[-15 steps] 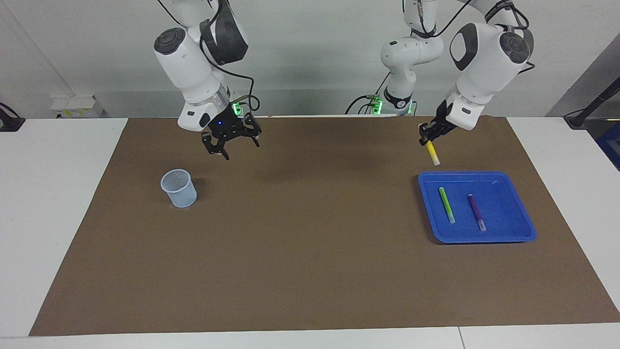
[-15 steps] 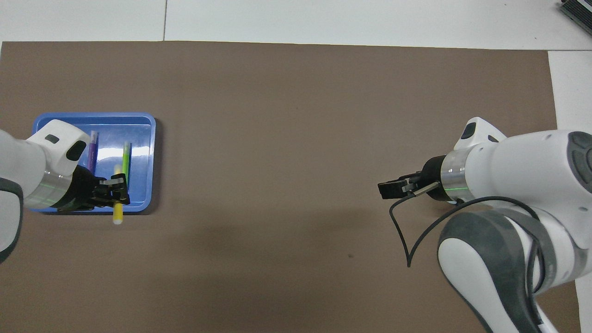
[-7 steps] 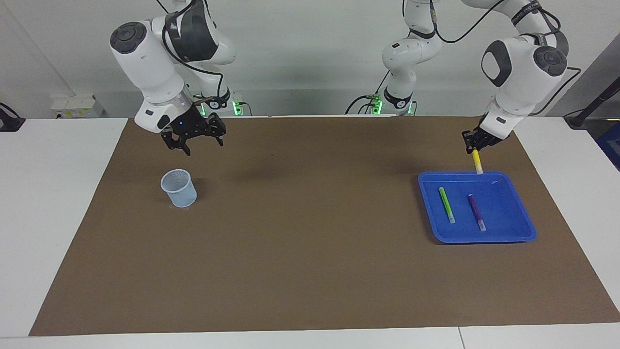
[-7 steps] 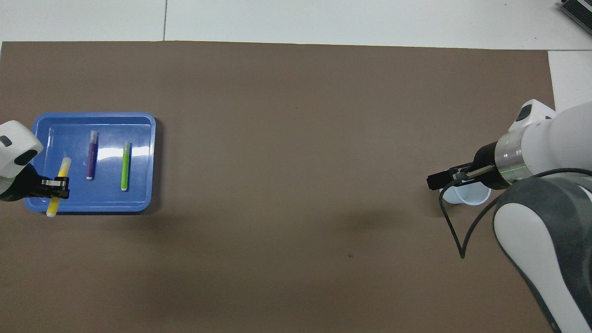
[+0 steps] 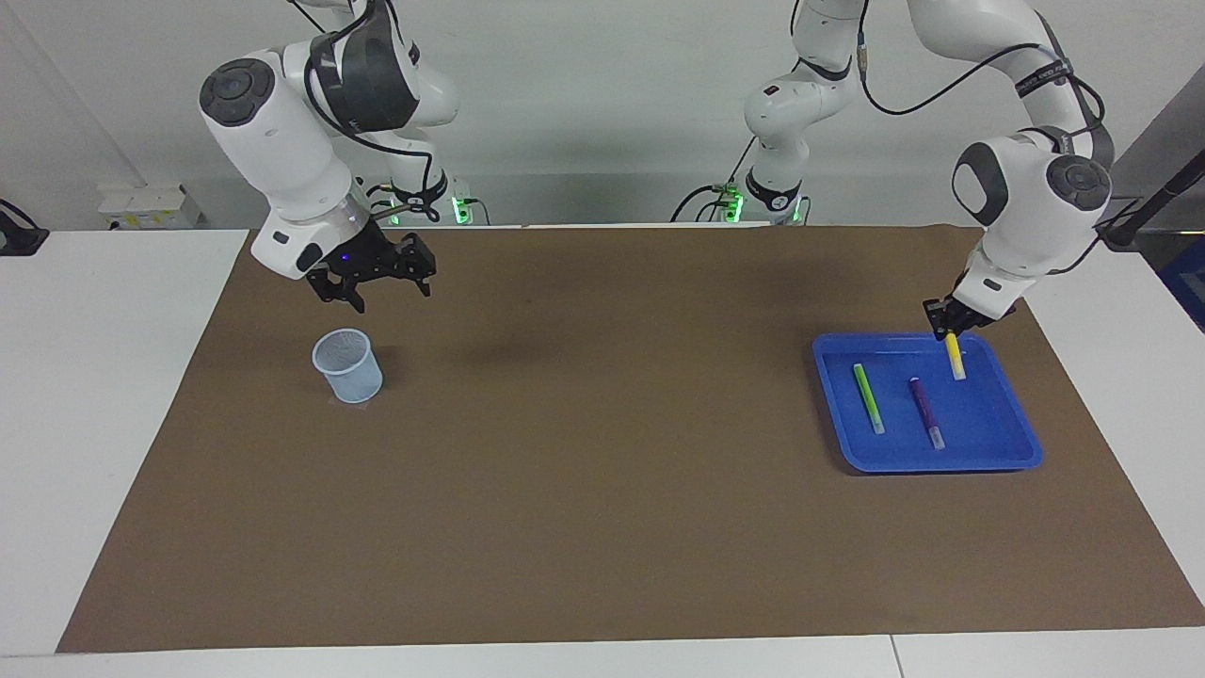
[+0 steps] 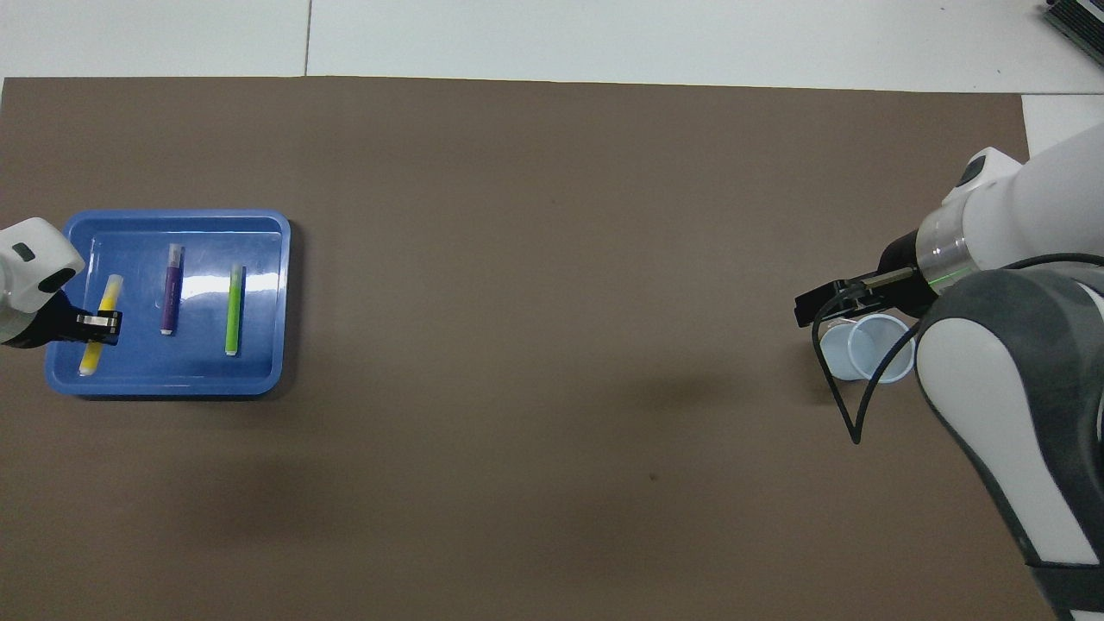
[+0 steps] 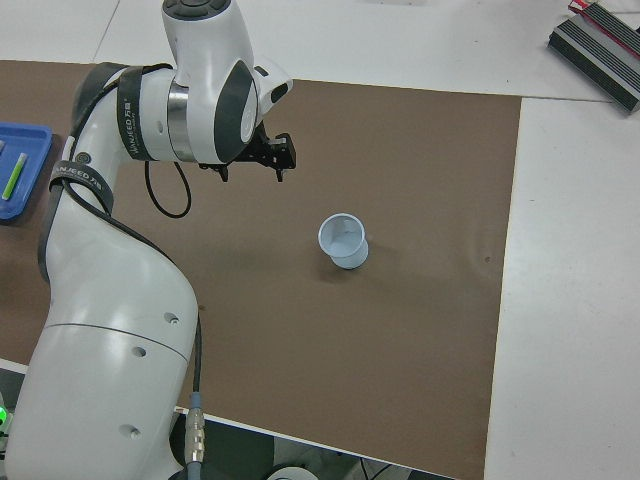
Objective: Right arm passes pens to left for tray arrangement
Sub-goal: 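Lower the yellow pen into the blue tray with the left gripper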
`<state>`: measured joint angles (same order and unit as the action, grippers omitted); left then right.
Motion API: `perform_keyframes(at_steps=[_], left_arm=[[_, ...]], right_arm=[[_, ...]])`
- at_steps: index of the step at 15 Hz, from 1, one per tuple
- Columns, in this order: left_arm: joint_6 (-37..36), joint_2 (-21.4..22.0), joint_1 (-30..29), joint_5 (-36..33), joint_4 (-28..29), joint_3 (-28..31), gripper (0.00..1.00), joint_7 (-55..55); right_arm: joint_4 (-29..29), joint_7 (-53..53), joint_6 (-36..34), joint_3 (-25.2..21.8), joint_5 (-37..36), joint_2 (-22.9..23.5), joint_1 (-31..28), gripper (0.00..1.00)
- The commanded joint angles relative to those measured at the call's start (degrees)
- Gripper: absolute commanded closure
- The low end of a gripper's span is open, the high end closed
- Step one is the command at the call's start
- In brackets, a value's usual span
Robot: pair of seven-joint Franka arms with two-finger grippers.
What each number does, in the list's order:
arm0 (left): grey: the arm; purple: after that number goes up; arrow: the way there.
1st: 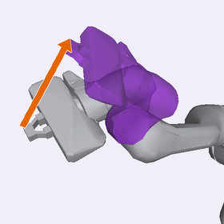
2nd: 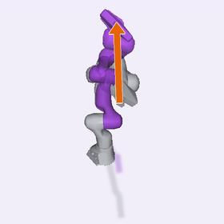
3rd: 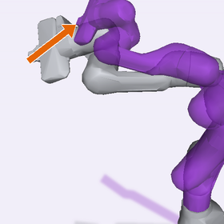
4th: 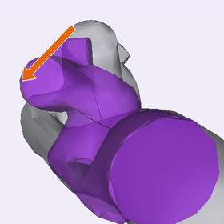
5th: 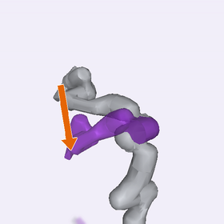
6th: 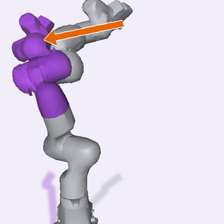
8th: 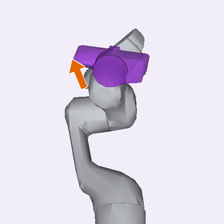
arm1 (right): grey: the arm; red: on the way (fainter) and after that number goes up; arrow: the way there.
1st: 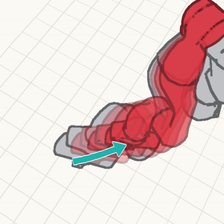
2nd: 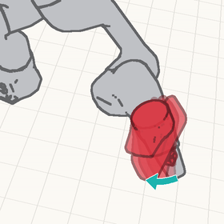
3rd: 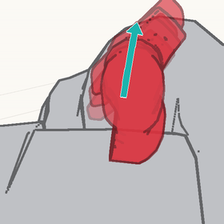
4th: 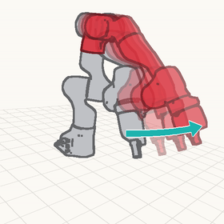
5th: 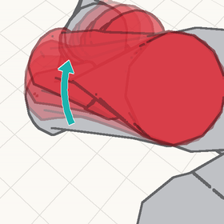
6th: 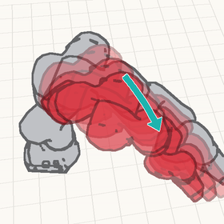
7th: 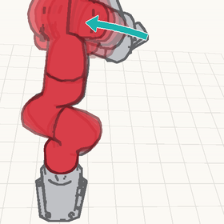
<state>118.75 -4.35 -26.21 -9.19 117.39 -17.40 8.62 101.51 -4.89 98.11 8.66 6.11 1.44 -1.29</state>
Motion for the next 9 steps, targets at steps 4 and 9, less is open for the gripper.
perform_keyframes(at_steps=[4,9], left_arm=[[8.68,-7.07,-2.96,-4.52,-0.32,-0.62,1.00,0.53],[15.71,-11.91,-3.67,-4.70,0.03,0.00,1.00,0.26]], right_arm=[[2.20,2.70,-1.87,-2.77,-2.25,-2.05,3.49,0.00],[5.02,2.08,-0.04,-6.03,-2.25,-3.90,6.04,0.00]])
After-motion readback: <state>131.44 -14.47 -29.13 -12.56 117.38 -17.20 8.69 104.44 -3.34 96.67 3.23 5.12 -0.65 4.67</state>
